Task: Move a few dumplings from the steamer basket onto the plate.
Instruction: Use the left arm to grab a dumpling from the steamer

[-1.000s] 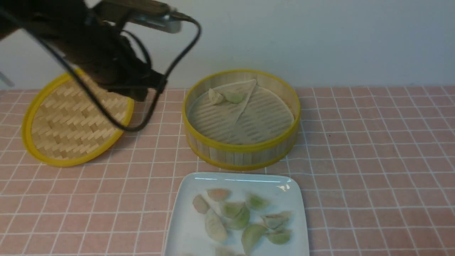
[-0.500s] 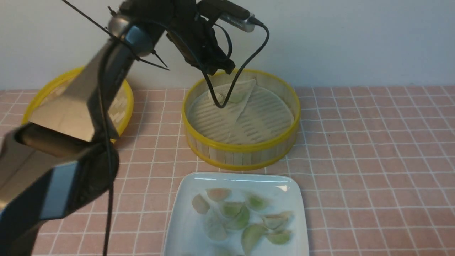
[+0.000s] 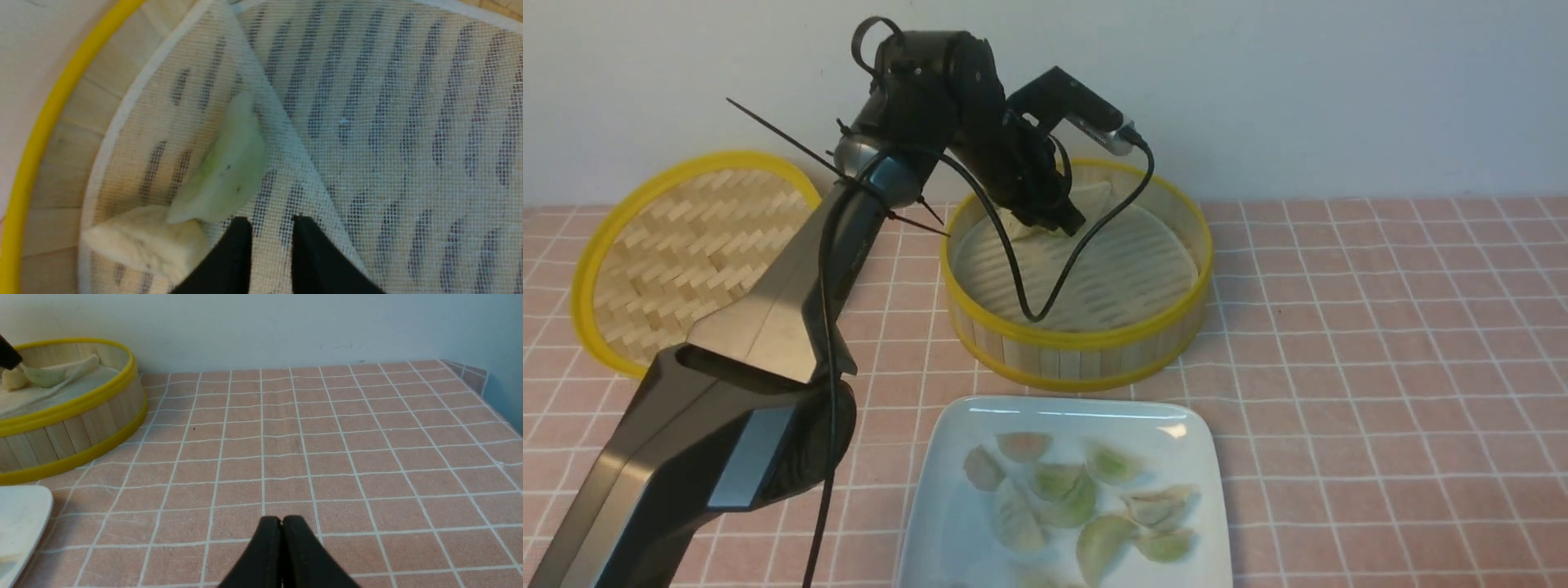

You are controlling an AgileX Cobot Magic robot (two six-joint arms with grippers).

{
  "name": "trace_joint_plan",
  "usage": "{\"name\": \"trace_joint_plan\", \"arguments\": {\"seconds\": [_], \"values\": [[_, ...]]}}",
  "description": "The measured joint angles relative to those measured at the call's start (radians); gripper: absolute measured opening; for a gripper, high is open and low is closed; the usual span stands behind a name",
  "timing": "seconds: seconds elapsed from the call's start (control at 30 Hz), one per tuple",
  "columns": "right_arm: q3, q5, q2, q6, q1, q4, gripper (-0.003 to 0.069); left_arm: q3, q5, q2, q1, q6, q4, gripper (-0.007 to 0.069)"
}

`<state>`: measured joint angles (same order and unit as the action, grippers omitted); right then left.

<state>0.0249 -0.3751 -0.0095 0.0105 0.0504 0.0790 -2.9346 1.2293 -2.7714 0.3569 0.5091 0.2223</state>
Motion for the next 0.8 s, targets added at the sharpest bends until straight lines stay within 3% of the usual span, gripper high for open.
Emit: {"name": "trace_joint_plan", "arguments": {"seconds": [0.07,0.2,0.33,0.5,0.67,0.8], "values": [[0.0,0.0,0.0,0.0,0.0,0.0,-0.0014,0.0,-0.066,-0.023,0.001,0.002,0.01,0.0287],[0.0,0.0,0.0,0.0,0.0,0.0,-0.0014,0.0,-0.124,-0.051,0.001,0.002,0.002,0.0412],[0.0,0.0,0.0,0.0,0.0,0.0,-0.0014,-0.002,-0.17,-0.072,0.001,0.002,-0.013,0.0468],[0.0,0.0,0.0,0.0,0.0,0.0,-0.0014,-0.008,-0.186,-0.086,-0.001,-0.012,-0.021,0.0422],[0.0,0.0,0.0,0.0,0.0,0.0,-0.0014,-0.008,-0.171,-0.076,-0.001,-0.115,-0.038,0.0198],[0.0,-0.001,0.0,0.0,0.0,0.0,-0.0014,-0.007,-0.083,-0.04,-0.001,-0.161,-0.038,0.019]]}}
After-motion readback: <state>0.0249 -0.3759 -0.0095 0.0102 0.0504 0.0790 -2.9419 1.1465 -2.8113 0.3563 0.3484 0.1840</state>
